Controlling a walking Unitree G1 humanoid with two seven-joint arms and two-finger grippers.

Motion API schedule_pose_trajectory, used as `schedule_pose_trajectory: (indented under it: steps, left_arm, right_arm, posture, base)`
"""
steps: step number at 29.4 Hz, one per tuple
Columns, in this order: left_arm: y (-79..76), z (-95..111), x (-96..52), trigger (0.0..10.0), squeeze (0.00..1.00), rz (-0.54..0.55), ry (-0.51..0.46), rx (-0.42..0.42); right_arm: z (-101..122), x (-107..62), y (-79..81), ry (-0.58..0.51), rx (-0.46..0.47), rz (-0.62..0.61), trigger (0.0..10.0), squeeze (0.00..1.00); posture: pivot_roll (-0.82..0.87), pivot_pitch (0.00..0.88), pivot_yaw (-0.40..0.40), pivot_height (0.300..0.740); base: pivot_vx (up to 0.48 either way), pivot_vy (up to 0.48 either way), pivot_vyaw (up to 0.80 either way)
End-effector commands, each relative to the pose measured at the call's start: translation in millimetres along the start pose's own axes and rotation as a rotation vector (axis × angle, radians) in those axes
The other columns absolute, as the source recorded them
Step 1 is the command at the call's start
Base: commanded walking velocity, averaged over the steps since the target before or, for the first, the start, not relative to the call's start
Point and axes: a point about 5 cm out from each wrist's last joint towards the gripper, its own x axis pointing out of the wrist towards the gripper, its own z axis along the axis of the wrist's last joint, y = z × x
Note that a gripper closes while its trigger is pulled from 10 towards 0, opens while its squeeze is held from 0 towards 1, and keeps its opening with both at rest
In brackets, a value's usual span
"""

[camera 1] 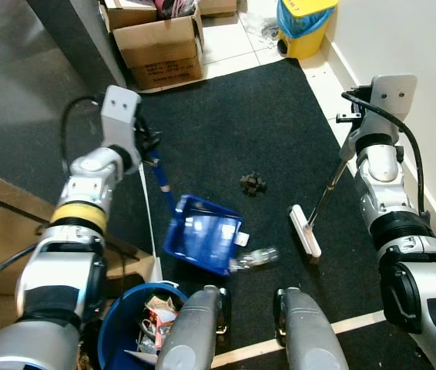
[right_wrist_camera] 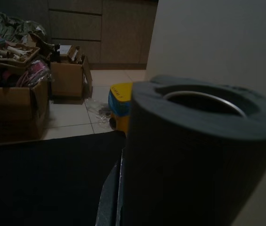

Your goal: Sweep floor

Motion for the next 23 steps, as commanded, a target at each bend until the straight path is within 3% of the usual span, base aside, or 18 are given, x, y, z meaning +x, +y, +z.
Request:
schedule_pose_trajectory:
  steps: [1, 5, 11, 15, 18, 23]
  left_arm:
    - [4.3, 4.9, -0.6, 10.0, 0.00, 0.020, -0.016, 0.007]
    - [6.6, -2.7, -2.0, 10.0, 0.00, 0.054, 0.023, 0.072]
    - [20.4, -0.1, -9.1, 10.0, 0.00, 0.103, 0.035, 0.091]
    - [26.8, 2.9, -13.7, 10.0, 0.00, 0.082, 0.048, 0.094]
    - [21.5, -1.7, -11.5, 10.0, 0.00, 0.055, 0.066, 0.077]
    - [12.2, -8.3, -5.6, 10.0, 0.00, 0.064, 0.077, 0.069]
  right_arm:
    - [2.1, 0.3, 0.7, -0.007, 0.008, -0.006, 10.0, 0.00]
    - [1.8, -0.4, -0.9, -0.008, 0.009, -0.013, 10.0, 0.00]
    - [0.0, -1.6, -5.8, -0.005, 0.001, -0.027, 10.0, 0.00]
    - [3.4, 0.1, -17.6, -0.019, -0.065, -0.070, 10.0, 0.00]
    - [-0.6, 0.1, -31.4, 0.028, -0.114, -0.133, 10.0, 0.00]
    - [-7.4, -4.5, -36.8, 0.060, -0.116, -0.172, 10.0, 0.00]
  posture:
    - [-0.02, 0.193, 0.076, 0.740]
    - [-0.02, 0.193, 0.079, 0.740]
    - [-0.02, 0.194, 0.081, 0.740]
    - [-0.01, 0.193, 0.077, 0.740]
    - [-0.01, 0.192, 0.073, 0.740]
    - [-0.01, 0.192, 0.071, 0.740]
  base:
    - [0.000, 0.000, 0.00]
    - [0.000, 0.000, 0.00]
    - [0.000, 0.000, 0.00]
    - [0.000, 0.000, 0.00]
    - [0.000, 0.000, 0.00]
    - [0.000, 0.000, 0.00]
